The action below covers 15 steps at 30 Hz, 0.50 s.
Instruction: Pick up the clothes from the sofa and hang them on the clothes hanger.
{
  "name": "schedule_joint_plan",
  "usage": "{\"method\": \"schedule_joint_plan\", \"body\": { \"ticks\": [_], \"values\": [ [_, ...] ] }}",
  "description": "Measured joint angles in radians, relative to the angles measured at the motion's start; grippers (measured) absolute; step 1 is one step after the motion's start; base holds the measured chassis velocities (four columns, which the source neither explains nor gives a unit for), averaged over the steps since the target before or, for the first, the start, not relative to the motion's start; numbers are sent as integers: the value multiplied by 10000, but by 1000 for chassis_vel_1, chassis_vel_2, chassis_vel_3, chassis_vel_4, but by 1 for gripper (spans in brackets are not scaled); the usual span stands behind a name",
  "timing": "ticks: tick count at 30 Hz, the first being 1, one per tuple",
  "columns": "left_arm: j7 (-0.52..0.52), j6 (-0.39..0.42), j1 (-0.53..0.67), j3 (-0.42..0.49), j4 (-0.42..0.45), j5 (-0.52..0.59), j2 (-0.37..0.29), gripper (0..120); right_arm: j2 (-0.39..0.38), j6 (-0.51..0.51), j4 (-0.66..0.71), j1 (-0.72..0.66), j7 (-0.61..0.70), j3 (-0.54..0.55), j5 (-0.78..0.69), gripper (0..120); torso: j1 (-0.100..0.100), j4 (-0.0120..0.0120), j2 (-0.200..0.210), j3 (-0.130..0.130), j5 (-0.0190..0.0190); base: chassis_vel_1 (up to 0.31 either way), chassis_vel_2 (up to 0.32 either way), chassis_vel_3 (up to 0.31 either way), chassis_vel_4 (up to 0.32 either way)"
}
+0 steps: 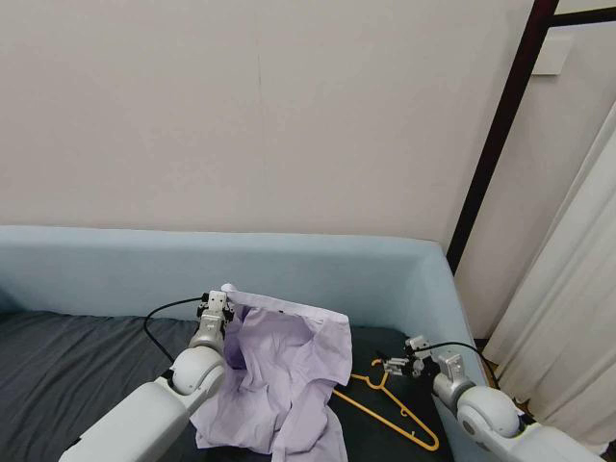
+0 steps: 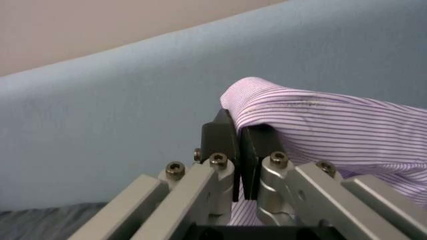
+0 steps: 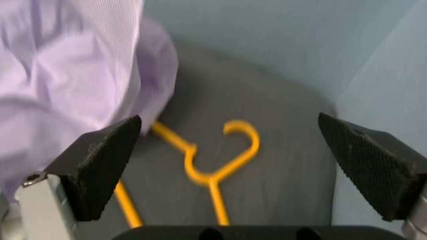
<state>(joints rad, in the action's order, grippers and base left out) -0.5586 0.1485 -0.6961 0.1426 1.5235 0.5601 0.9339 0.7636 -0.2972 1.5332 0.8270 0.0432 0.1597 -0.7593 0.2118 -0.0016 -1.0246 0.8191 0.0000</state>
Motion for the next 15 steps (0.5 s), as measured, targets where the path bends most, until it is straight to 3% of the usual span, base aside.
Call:
{"method": "schedule_joint_plan", "body": {
  "ticks": [7, 15],
  "values": [
    [546, -1183, -541, -198, 6, -830, 48, 0, 524, -1761, -1271, -866, -842, 574, 333, 100, 1, 2, 0, 1, 0, 0, 0, 0, 0],
    [693, -1462, -972, -277, 326, -901, 97, 0, 1210, -2147, -2717, -2018, -1303, 1541, 293, 100, 0, 2, 0, 1, -2, 0, 0, 0, 0]
  ]
}}
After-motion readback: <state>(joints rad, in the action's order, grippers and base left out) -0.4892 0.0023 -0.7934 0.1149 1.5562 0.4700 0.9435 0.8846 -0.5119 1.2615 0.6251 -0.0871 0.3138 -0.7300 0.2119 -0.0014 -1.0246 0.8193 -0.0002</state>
